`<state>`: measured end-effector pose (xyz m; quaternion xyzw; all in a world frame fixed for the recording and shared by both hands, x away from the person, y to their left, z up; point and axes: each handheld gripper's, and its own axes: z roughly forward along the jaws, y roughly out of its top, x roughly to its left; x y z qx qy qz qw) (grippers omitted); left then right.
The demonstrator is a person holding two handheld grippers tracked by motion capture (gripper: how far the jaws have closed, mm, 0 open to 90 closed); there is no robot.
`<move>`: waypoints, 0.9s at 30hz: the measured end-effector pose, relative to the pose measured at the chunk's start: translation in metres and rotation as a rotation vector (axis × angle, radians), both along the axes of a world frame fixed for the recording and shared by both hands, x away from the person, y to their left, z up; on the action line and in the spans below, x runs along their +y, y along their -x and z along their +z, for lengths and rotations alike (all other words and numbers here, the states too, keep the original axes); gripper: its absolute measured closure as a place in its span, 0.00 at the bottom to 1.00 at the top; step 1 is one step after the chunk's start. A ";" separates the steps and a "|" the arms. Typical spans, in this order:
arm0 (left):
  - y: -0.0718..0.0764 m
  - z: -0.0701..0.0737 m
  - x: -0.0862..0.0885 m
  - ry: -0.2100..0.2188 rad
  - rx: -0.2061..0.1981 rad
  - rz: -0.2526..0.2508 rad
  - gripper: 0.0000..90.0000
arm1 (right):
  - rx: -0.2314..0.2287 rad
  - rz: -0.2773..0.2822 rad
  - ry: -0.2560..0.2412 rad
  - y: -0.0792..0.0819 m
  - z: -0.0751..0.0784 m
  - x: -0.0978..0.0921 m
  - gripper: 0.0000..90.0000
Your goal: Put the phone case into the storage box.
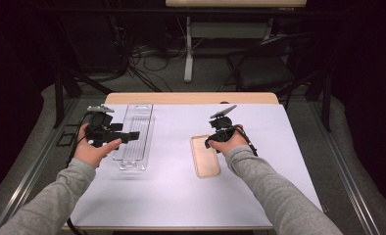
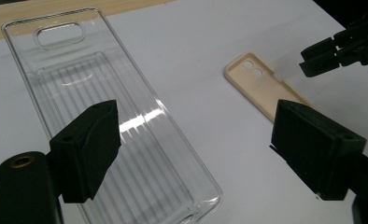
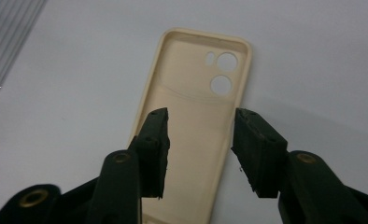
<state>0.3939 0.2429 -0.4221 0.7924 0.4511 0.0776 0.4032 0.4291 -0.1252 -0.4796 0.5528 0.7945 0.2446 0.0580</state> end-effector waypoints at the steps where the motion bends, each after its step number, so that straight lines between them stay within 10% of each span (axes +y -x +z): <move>1: 0.000 -0.001 0.000 0.002 0.001 0.003 0.17 | -0.004 -0.005 0.005 -0.001 -0.001 0.000 0.63; 27: -0.004 -0.006 -0.011 0.010 0.013 -0.017 0.17 | 0.181 -0.079 0.095 -0.009 -0.023 0.000 0.80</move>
